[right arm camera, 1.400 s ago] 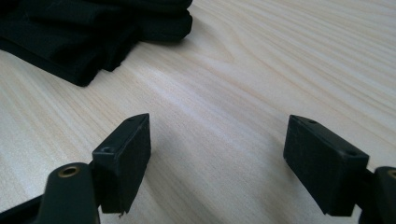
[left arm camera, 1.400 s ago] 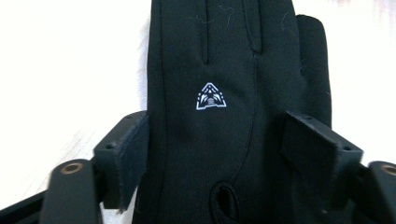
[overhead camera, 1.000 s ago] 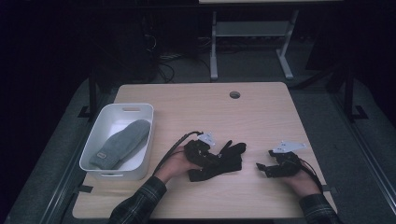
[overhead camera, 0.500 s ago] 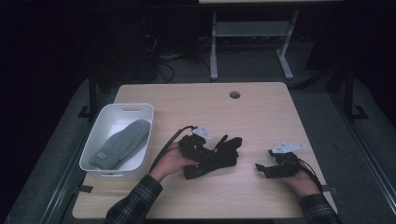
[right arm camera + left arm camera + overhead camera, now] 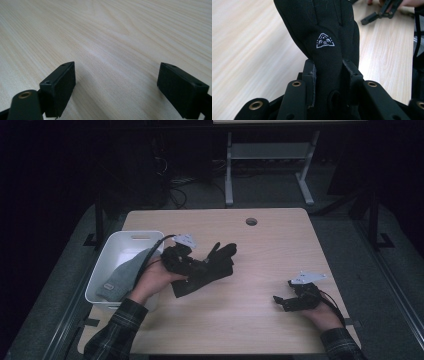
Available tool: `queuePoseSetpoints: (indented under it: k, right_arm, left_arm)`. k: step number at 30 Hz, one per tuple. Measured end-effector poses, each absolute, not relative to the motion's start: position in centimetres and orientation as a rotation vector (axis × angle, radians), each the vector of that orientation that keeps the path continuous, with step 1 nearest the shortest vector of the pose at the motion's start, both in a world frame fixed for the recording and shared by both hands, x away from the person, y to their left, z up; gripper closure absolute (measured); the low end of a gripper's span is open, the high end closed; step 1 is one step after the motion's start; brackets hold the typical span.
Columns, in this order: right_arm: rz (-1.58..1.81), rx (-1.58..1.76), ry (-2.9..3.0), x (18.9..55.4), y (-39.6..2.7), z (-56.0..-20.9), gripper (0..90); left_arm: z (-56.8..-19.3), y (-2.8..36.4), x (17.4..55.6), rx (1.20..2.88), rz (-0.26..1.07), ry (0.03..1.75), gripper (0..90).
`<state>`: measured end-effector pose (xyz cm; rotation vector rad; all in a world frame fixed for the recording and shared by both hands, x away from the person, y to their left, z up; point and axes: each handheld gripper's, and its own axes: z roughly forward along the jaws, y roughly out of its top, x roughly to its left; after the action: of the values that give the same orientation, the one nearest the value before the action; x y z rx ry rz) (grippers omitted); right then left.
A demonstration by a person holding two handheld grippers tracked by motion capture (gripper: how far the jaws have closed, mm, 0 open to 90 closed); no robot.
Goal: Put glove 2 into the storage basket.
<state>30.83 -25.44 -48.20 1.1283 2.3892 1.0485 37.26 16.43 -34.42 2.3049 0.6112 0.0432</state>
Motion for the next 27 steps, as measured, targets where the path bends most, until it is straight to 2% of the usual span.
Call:
queuePoseSetpoints:
  k: [1, 7, 13, 20, 27]
  right_arm:
    - [1.049, 1.128, 2.389, 30.8, -25.4, -48.2, 15.0]
    - [1.049, 1.127, 2.389, 30.8, -25.4, -48.2, 15.0]
    - [1.048, 1.129, 2.388, 30.8, -25.4, -48.2, 15.0]
    - [1.048, 1.122, 2.385, 30.9, -25.5, -48.2, 15.0]
    - [1.047, 1.126, 2.385, 30.9, -25.5, -48.2, 15.0]
  left_arm:
    - [-34.4, 16.4, 37.3, 2.305, 0.043, 0.611, 67.3]
    - [-32.0, 21.9, 37.1, 2.253, 0.117, 0.720, 67.3]
    - [-31.2, 26.6, 36.8, 2.224, 0.160, 0.835, 67.2]
    - [-31.5, 32.3, 36.5, 2.177, 0.218, 0.979, 67.2]
    - [-33.9, 35.5, 36.5, 2.168, 0.209, 1.104, 67.0]
